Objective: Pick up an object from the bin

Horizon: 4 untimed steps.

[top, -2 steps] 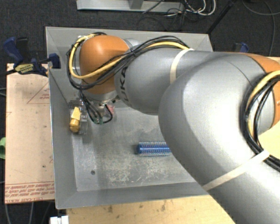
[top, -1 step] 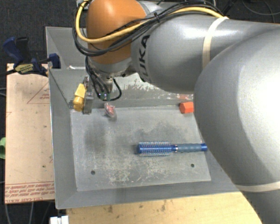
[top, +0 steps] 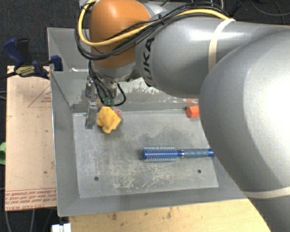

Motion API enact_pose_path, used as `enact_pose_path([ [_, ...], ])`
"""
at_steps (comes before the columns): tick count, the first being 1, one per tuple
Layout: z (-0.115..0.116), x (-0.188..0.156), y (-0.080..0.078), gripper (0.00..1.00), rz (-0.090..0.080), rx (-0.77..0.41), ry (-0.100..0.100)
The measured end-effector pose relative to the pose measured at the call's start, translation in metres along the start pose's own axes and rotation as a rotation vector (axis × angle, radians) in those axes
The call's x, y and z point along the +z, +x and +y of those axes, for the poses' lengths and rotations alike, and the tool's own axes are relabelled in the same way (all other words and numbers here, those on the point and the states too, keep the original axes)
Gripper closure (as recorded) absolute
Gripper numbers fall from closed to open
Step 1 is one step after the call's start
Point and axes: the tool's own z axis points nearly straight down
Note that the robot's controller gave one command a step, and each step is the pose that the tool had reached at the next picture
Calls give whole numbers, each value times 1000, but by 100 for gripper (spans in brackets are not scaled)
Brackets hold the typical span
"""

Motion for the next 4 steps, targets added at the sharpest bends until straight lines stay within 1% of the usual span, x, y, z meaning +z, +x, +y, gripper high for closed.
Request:
enact_pose_path([
  [1, -43, 67, 1, 0, 8, -30, 5],
  [2, -54, 140, -12, 0, 8, 5, 4],
  [3, -52, 132, -16, 100, -5, 5, -2],
  [4, -54, 20, -14, 100, -9, 22, -3],
])
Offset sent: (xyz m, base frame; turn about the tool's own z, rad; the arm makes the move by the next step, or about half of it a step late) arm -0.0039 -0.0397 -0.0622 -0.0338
